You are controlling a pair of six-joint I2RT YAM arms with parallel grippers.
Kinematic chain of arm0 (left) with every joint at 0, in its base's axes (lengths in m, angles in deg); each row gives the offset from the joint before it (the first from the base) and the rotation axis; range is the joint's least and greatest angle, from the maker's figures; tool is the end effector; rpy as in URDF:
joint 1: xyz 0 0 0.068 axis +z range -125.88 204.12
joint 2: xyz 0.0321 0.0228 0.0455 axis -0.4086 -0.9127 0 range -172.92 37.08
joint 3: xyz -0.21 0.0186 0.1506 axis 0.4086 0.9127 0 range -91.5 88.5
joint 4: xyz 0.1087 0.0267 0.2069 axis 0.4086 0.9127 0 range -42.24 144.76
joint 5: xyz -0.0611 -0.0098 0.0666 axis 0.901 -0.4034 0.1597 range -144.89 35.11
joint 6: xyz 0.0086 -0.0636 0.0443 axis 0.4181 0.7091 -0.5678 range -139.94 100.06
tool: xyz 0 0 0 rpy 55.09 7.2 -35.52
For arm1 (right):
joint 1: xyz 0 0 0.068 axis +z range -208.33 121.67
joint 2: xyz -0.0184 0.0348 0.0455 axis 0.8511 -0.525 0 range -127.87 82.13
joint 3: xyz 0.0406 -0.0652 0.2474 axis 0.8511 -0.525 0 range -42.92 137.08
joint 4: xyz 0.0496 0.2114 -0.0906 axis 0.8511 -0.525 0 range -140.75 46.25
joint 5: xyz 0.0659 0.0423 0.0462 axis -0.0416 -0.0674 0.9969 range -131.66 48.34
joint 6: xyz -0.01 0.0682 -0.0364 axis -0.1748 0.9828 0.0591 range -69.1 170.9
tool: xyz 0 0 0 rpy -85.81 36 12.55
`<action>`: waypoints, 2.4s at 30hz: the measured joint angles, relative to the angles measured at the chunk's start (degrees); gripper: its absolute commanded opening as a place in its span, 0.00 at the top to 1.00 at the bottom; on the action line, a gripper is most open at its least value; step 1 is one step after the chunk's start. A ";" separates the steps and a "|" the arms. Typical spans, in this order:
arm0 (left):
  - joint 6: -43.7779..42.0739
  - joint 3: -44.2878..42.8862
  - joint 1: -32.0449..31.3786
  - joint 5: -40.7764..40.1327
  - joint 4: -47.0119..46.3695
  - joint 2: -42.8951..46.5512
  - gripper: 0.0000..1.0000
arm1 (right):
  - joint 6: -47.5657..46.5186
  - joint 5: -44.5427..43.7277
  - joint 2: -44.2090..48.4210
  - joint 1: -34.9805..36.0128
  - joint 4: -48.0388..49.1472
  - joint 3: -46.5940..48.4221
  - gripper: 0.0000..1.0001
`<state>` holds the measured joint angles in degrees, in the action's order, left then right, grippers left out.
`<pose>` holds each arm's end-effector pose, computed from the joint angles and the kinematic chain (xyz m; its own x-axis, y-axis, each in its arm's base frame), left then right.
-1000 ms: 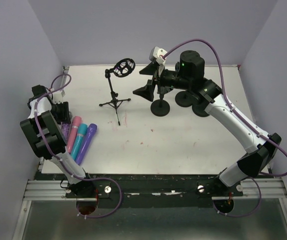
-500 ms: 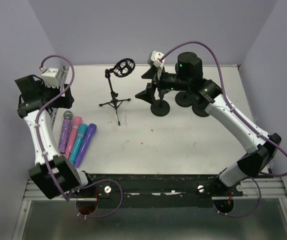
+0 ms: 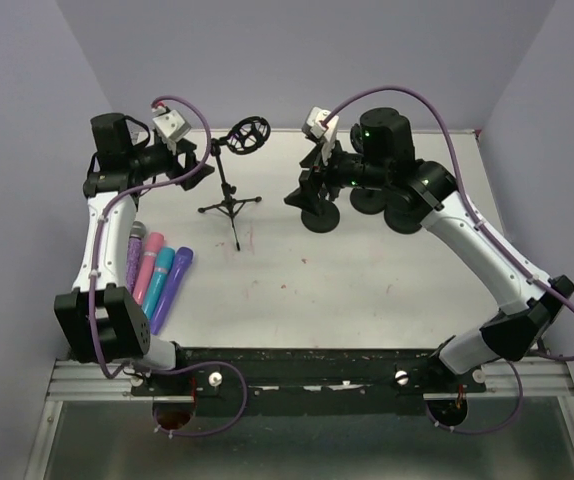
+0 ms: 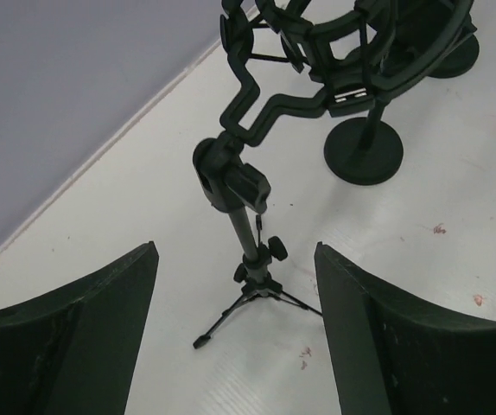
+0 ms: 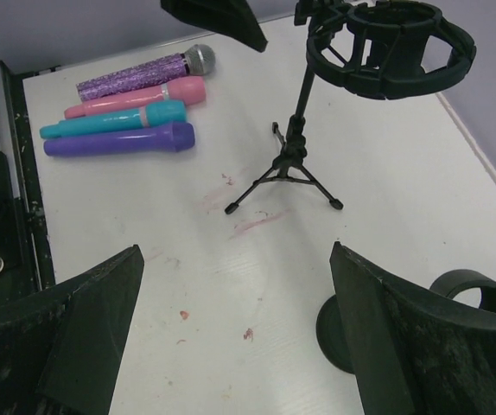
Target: Remove the microphone from the stand
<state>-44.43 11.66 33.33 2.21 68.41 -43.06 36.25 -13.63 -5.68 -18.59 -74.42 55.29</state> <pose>0.3030 -0.0076 0.3623 -0.0866 0.2141 -0.9730 0.7762 0.6267 0.0688 0.2395 0.2399 0.4152 -0.0292 -0.3147 -0.9487 -0.9413 0.3279 -0.0798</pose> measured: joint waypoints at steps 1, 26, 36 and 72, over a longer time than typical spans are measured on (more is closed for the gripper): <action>-0.26 -1.53 -0.46 0.26 0.00 -1.66 0.23 | -0.28 -0.70 1.22 0.00 -0.83 -0.35 0.04; -7.80 -14.47 -7.85 -0.52 5.95 -12.90 0.89 | -3.26 -3.76 7.67 0.00 -3.41 -10.64 0.04; 8.11 -0.76 -8.59 -3.65 3.91 1.60 1.00 | 2.49 -3.63 7.96 0.00 -1.25 -15.91 0.11; 56.17 23.85 -6.21 -11.47 -20.96 14.51 1.00 | 47.74 28.87 -25.20 -1.25 19.50 -13.86 0.43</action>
<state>11.74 35.51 27.12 -9.26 47.44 -28.55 83.99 15.25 -30.88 -19.83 -54.93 41.44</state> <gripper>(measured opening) 0.436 0.600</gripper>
